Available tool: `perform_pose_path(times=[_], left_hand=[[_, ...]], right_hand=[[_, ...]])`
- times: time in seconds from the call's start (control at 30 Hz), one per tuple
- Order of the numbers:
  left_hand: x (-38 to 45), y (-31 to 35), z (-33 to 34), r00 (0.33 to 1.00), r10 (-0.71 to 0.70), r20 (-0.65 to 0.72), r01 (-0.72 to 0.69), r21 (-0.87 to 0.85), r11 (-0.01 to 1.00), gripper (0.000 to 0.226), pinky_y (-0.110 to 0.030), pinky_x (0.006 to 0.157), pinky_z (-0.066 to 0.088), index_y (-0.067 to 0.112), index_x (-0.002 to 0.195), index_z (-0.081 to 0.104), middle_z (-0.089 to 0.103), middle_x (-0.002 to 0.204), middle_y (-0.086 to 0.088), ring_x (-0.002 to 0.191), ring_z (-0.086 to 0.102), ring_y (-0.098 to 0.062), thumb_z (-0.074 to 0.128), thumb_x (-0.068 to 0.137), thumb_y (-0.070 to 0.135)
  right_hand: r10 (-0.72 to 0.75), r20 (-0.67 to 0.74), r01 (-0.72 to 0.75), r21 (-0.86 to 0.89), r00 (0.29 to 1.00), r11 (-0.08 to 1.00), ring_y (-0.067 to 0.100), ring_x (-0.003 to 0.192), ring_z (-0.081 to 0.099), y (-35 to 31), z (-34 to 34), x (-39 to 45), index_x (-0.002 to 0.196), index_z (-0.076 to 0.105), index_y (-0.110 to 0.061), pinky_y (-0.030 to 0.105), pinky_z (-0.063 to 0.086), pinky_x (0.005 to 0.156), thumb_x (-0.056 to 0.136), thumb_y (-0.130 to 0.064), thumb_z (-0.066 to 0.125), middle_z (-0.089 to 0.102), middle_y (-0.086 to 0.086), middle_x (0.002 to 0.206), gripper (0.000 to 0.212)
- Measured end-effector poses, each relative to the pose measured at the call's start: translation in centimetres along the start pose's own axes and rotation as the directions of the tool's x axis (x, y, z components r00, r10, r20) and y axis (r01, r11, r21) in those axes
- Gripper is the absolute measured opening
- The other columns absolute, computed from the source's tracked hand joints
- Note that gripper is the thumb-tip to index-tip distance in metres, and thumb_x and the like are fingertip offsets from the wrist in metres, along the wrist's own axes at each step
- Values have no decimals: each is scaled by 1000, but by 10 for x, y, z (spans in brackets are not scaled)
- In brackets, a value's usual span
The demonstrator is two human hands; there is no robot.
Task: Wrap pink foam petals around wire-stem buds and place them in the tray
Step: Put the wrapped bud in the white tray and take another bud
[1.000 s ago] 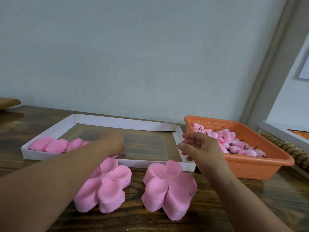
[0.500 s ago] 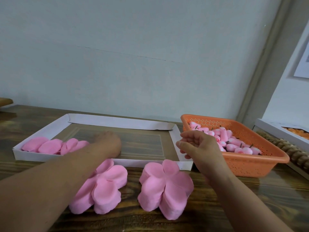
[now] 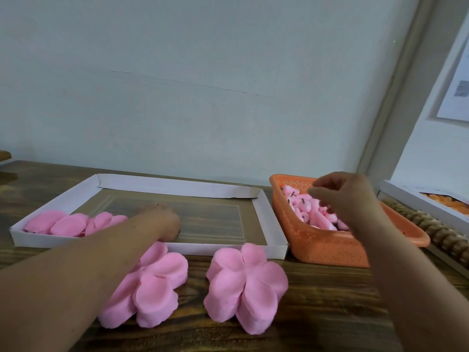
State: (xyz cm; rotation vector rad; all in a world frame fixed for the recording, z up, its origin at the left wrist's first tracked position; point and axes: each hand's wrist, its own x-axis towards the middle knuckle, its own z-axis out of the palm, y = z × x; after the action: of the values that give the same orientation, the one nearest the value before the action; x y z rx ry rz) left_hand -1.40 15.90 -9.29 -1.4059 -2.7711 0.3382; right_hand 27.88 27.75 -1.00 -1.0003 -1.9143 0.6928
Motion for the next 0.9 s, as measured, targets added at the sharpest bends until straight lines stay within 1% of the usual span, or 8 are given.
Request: perform_pose_path(times=[0.13,0.23,0.47,0.6,0.7,0.77,0.83,0.9], left_hand=[[-2,1,-2,1000,-16,11,16,-30,999,41,-42,103,39,16,133,48,44,142,-12,128,43,-32,39,96,29],[-5,3,-4,1000,-26,2,26,-63,998,42,-42,103,39,14,133,48,46,141,-13,126,44,-32,41,96,32],[-11,-1,-7,1000,22,-13,-24,-228,973,53,-37,97,43,10,127,50,55,131,-11,117,52,-29,47,93,51],[-11,-3,-10,999,32,-26,-38,-287,957,63,-35,93,44,10,129,49,58,128,-11,114,54,-28,47,91,59],[-16,-4,-19,998,36,-53,-50,-306,951,68,-37,96,44,12,134,46,58,128,-9,114,53,-27,47,88,62],[-23,-6,-29,991,56,-121,-87,-265,960,62,-37,97,44,16,133,48,55,130,-8,116,52,-27,50,89,59],[-36,-11,-42,969,113,-221,-170,-255,952,43,-31,91,44,18,124,58,58,121,-4,113,53,-24,57,90,44],[-53,-19,-52,930,227,-288,-308,-277,910,22,-21,76,43,19,107,69,64,99,3,94,59,-13,63,88,28]], right_hand=[[227,169,-131,-445,959,886,22,60,57,29,-17,35,74,68,-2,32,50,63,76,-9,75,67,16,70,10],[376,305,-92,-659,875,746,19,63,59,41,-11,42,84,72,1,27,49,63,76,-16,76,70,13,77,20],[406,384,65,-788,829,612,15,69,53,31,0,44,96,70,-3,16,39,55,84,-15,65,62,5,81,18],[409,384,102,-821,828,562,16,67,52,29,2,43,91,63,-11,22,41,57,87,-17,62,57,3,75,7],[428,371,88,-830,824,551,15,67,51,27,3,43,101,64,-10,24,42,60,88,-19,61,58,4,79,15],[434,375,141,-865,819,481,15,76,52,25,4,40,97,65,-11,21,41,65,91,-23,56,62,5,91,16],[426,374,124,-852,824,508,17,72,53,25,2,41,93,63,-10,23,42,63,90,-20,57,62,7,88,12],[386,343,70,-818,857,571,21,66,53,27,-1,44,95,65,-1,25,44,61,88,-15,60,64,12,83,16]])
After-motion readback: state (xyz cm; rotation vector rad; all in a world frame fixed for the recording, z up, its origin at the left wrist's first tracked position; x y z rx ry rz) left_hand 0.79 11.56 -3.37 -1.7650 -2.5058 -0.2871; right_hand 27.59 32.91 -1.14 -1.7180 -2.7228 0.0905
